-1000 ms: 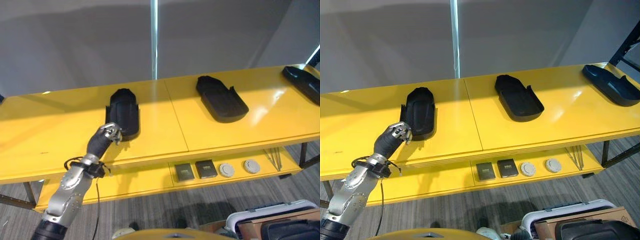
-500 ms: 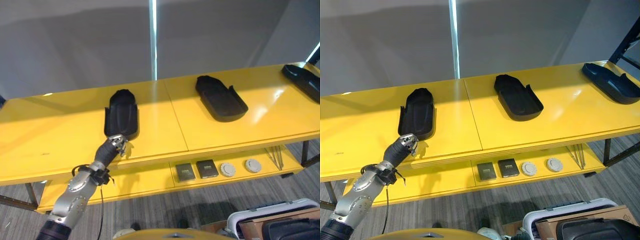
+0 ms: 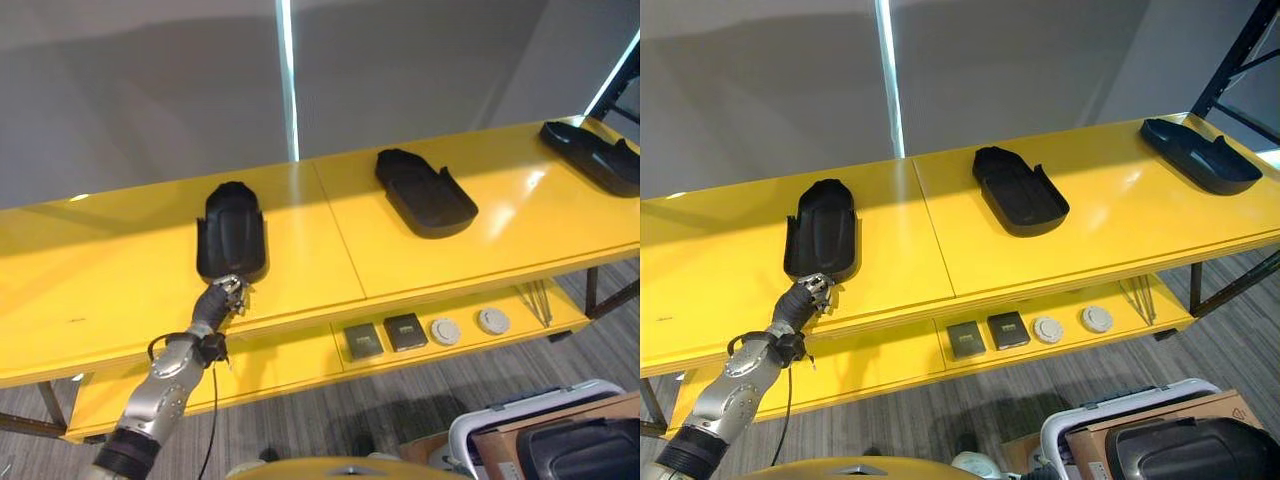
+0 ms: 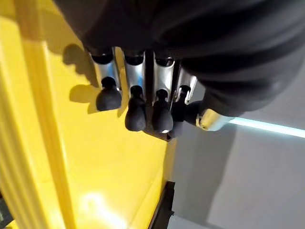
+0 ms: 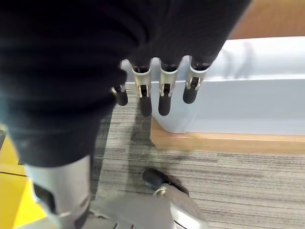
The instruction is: Move parts from the plastic box to the shelf.
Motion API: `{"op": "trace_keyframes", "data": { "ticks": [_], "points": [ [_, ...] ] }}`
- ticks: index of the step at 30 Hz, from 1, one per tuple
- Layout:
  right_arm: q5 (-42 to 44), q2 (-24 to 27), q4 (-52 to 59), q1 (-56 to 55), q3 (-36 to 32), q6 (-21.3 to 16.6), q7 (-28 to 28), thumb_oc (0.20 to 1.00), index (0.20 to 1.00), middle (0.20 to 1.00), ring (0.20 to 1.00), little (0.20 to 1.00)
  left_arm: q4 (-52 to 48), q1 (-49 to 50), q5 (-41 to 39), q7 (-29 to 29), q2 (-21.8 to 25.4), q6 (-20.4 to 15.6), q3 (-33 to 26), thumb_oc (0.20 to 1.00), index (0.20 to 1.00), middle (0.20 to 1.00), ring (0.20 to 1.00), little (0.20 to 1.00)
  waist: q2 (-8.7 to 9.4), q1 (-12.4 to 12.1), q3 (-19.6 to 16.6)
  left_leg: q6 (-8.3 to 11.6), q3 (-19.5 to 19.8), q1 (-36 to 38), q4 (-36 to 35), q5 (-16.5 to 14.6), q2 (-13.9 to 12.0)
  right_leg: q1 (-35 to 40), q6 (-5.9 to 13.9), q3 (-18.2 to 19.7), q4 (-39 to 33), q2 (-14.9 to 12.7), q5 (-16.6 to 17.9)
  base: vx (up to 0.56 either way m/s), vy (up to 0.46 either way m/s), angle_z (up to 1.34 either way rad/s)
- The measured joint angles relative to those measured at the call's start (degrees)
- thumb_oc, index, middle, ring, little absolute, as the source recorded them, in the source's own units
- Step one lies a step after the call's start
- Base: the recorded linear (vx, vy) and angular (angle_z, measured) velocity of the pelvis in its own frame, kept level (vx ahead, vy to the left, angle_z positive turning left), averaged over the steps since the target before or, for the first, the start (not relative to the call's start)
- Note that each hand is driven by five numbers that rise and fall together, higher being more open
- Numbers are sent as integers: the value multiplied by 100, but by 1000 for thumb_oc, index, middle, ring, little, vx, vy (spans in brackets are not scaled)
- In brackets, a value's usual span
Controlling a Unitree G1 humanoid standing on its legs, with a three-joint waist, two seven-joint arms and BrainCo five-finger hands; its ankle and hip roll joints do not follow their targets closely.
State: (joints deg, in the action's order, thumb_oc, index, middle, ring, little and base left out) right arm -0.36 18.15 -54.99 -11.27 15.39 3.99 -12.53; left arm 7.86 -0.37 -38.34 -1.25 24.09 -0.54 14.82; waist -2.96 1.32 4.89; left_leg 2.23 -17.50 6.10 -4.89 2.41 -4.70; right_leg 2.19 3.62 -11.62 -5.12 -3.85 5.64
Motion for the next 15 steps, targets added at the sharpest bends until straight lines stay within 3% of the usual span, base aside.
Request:
{"op": "trace_keyframes", "data": {
  "ticks": [15],
  "points": [
    [-191, 51, 7, 3, 10, 24, 137, 1000, 1000, 1000, 1000, 1000, 494, -329, 149, -386, -127, -239, -4, 200, 200, 200, 200, 200, 3, 92, 52, -2, -100, 36, 0, -3, 0, 1, -10, 68, 0, 1, 10, 3, 1, -1]
  ]
}}
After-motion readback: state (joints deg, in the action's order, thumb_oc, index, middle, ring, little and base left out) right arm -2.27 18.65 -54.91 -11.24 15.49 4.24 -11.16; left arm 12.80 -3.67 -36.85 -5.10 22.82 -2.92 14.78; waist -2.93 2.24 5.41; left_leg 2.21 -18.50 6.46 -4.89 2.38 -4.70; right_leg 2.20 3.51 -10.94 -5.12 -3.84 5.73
